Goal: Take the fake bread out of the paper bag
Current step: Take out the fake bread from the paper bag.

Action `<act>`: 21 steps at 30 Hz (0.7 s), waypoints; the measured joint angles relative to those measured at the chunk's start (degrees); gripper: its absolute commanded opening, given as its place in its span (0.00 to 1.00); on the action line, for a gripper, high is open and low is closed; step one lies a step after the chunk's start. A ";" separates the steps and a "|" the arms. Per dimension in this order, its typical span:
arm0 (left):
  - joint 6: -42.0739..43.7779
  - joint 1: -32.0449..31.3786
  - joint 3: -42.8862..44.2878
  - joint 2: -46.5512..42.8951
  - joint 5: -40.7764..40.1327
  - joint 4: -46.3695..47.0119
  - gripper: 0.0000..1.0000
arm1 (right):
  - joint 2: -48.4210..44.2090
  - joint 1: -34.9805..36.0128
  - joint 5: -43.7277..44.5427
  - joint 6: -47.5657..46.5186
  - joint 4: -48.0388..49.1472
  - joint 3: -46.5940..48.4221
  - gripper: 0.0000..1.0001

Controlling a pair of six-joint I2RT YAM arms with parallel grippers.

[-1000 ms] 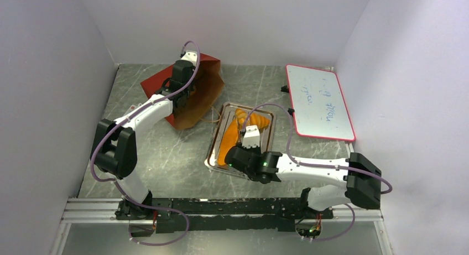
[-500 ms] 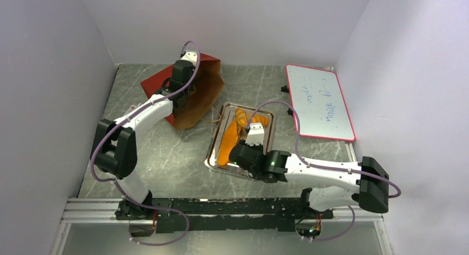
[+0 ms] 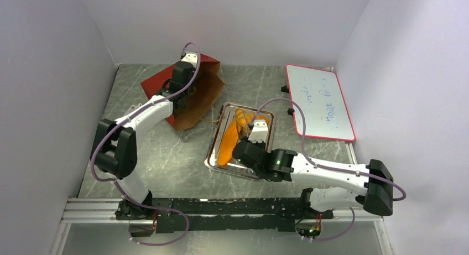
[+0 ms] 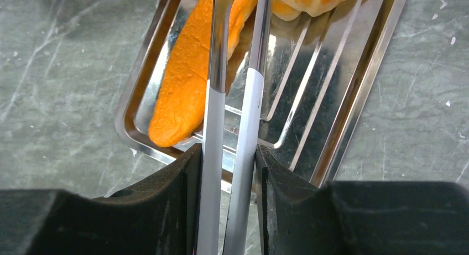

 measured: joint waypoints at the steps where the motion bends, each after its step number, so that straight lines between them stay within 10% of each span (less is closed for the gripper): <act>1: 0.00 0.00 -0.13 0.00 0.00 0.04 0.07 | -0.39 -0.04 0.00 0.02 0.00 0.09 0.36; 21: 0.31 -0.02 -2.10 -0.70 1.11 1.57 0.07 | -1.88 -0.04 0.07 -2.19 0.55 5.09 0.22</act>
